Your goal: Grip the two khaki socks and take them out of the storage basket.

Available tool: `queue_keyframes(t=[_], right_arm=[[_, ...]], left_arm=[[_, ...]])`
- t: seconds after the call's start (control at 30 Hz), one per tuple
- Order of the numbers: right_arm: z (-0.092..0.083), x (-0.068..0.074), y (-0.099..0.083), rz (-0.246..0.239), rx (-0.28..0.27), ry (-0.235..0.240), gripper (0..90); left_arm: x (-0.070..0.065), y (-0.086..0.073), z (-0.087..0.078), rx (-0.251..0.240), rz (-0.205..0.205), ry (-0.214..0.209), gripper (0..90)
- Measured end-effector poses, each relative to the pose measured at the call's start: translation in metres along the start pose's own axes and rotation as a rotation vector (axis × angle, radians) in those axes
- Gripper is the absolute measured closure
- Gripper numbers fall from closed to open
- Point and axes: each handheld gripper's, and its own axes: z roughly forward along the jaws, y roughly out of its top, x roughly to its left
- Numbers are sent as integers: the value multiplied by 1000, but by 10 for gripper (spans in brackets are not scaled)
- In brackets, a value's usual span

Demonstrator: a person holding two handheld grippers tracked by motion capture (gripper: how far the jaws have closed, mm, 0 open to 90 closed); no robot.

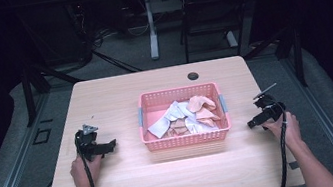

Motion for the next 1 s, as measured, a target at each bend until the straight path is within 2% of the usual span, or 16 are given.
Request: queue_keyframes(t=[0.57,0.7,1.0], right_arm=[[0,0,1,-5,4,1,0],[0,-1,3,-14,22,5,0],[-9,-4,6,16,-9,32,1]], left_arm=[[0,0,0,0,-2,0,1],[0,0,0,0,1,1,1],[0,0,0,0,-2,0,1]])
